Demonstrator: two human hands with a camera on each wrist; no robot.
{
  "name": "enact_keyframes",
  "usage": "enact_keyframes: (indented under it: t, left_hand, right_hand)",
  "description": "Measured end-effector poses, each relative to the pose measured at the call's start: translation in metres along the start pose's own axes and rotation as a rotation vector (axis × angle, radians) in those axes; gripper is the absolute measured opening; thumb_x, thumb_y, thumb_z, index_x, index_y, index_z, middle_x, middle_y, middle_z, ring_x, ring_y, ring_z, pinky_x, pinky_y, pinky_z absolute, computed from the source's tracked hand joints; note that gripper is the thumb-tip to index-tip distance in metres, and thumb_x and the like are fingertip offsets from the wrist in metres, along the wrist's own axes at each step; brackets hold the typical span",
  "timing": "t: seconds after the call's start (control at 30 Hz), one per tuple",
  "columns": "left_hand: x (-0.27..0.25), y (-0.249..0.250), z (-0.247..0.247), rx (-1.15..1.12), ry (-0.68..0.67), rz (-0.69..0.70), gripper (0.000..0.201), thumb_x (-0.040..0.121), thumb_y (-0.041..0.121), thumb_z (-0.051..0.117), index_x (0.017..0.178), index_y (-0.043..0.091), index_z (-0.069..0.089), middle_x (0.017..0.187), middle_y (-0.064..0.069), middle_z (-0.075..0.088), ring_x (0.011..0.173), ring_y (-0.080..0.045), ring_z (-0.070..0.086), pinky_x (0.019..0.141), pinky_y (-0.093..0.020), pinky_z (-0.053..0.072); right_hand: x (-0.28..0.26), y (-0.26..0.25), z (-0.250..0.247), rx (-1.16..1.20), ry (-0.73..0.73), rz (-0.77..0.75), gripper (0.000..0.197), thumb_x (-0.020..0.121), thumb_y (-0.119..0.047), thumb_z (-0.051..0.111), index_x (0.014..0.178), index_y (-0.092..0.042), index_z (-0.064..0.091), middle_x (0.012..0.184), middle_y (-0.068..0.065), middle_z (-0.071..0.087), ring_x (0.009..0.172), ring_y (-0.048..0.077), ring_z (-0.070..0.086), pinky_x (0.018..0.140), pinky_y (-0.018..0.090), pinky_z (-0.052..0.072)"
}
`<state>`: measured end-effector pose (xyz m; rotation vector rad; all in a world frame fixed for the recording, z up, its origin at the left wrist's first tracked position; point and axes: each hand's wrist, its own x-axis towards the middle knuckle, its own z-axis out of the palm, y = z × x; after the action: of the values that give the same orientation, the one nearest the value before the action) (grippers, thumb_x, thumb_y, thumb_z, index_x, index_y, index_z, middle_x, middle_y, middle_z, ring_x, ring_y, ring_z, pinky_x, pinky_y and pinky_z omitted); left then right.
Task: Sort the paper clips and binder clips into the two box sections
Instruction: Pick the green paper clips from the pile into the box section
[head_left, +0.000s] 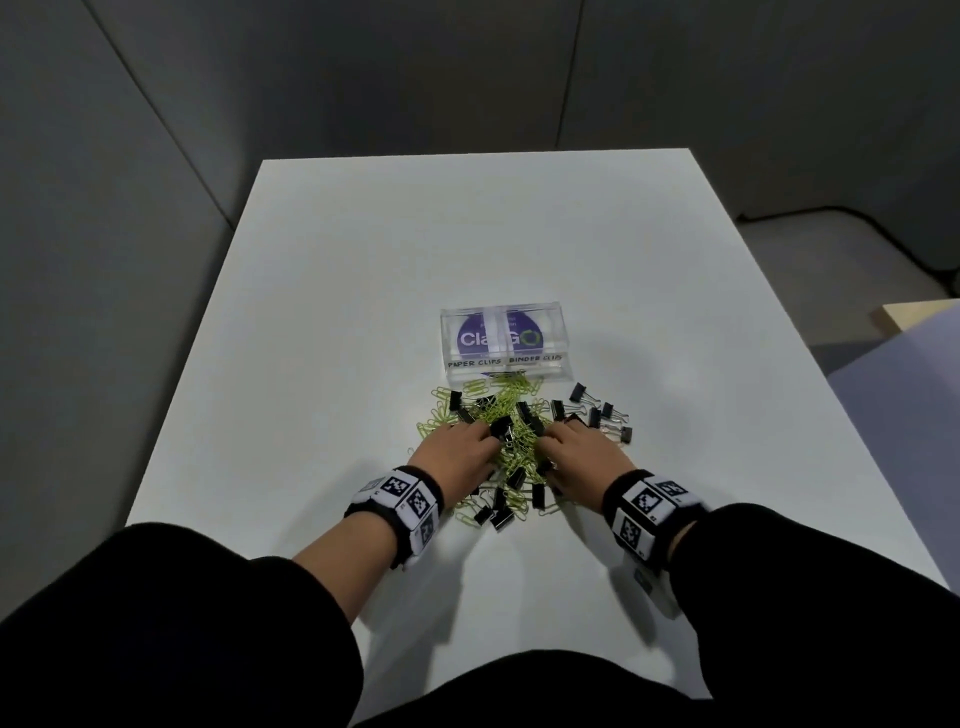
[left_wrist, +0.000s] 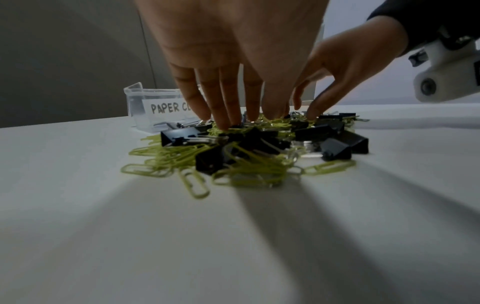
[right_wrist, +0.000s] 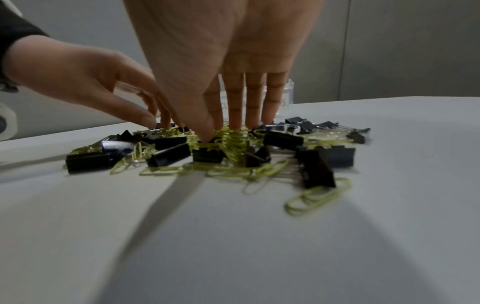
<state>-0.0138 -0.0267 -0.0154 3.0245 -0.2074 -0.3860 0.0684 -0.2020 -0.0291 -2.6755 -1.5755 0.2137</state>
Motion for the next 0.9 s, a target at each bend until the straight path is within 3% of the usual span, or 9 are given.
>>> enact_keyframes:
  t: [0.07, 0.17, 0.23, 0.37, 0.5, 0.63, 0.77, 0.9]
  left_hand:
    - [0.004, 0.001, 0.002, 0.0, 0.022, 0.0, 0.034, 0.098, 0.03, 0.039, 0.122, 0.012, 0.052, 0.115, -0.005, 0.056, 0.097, -0.021, 0.057, 0.077, -0.028, 0.045]
    - [0.008, -0.002, 0.004, -0.008, 0.068, 0.002, 0.03, 0.097, 0.026, 0.043, 0.119, 0.009, 0.054, 0.111, -0.006, 0.057, 0.094, -0.02, 0.057, 0.076, -0.028, 0.047]
    - [0.011, -0.001, 0.004, -0.006, 0.071, 0.063, 0.031, 0.094, 0.018, 0.047, 0.123, 0.009, 0.052, 0.118, -0.008, 0.056, 0.1, -0.022, 0.055, 0.081, -0.03, 0.046]
    - [0.024, 0.012, -0.005, 0.102, 0.0, 0.191, 0.047, 0.095, 0.025, 0.046, 0.14, 0.017, 0.034, 0.143, -0.005, 0.039, 0.125, -0.025, 0.042, 0.102, -0.037, 0.037]
    - [0.041, 0.028, -0.009, 0.108, -0.044, 0.145, 0.043, 0.096, 0.031, 0.042, 0.134, 0.01, 0.042, 0.139, -0.008, 0.041, 0.118, -0.027, 0.047, 0.095, -0.039, 0.042]
    - [0.05, 0.032, -0.007, 0.083, -0.053, 0.123, 0.041, 0.096, 0.031, 0.044, 0.127, 0.004, 0.045, 0.131, -0.011, 0.045, 0.113, -0.026, 0.05, 0.087, -0.037, 0.046]
    - [0.056, 0.034, -0.005, 0.048, -0.052, 0.088, 0.043, 0.094, 0.033, 0.046, 0.128, 0.007, 0.041, 0.131, -0.011, 0.046, 0.114, -0.027, 0.05, 0.087, -0.037, 0.048]
    - [0.065, 0.038, -0.006, -0.034, -0.06, -0.014, 0.04, 0.093, 0.026, 0.048, 0.128, 0.008, 0.04, 0.131, -0.012, 0.048, 0.116, -0.028, 0.049, 0.088, -0.038, 0.047]
  right_hand:
    - [-0.005, 0.002, 0.0, 0.017, 0.011, 0.032, 0.03, 0.056, -0.016, 0.084, 0.081, -0.013, 0.068, 0.077, 0.003, 0.069, 0.065, 0.02, 0.065, 0.053, 0.026, 0.053]
    - [-0.006, 0.005, -0.003, 0.09, -0.023, 0.116, 0.025, 0.078, -0.016, 0.07, 0.101, -0.008, 0.065, 0.098, 0.008, 0.067, 0.086, 0.026, 0.063, 0.073, 0.033, 0.054]
    - [-0.005, 0.007, -0.004, 0.097, -0.095, 0.143, 0.029, 0.089, -0.02, 0.057, 0.115, -0.007, 0.057, 0.114, 0.01, 0.06, 0.101, 0.026, 0.057, 0.087, 0.035, 0.05]
    - [0.004, 0.008, -0.004, 0.121, -0.153, 0.181, 0.041, 0.09, -0.019, 0.054, 0.129, -0.008, 0.046, 0.123, 0.011, 0.052, 0.111, 0.027, 0.05, 0.092, 0.037, 0.046]
    - [0.008, 0.014, -0.005, 0.153, -0.215, 0.227, 0.04, 0.09, -0.017, 0.052, 0.129, -0.009, 0.044, 0.124, 0.012, 0.051, 0.114, 0.028, 0.048, 0.094, 0.037, 0.043]
    - [0.001, 0.021, -0.005, 0.183, -0.214, 0.251, 0.031, 0.088, -0.02, 0.055, 0.116, -0.008, 0.052, 0.12, 0.011, 0.05, 0.113, 0.027, 0.048, 0.091, 0.037, 0.044]
    - [-0.004, 0.025, -0.006, 0.195, -0.225, 0.267, 0.039, 0.085, -0.032, 0.058, 0.117, -0.011, 0.053, 0.119, 0.008, 0.051, 0.111, 0.024, 0.048, 0.093, 0.036, 0.045]
    - [0.003, 0.023, -0.006, 0.148, -0.237, 0.288, 0.035, 0.087, -0.025, 0.057, 0.117, -0.008, 0.051, 0.122, 0.01, 0.05, 0.114, 0.026, 0.048, 0.094, 0.034, 0.042]
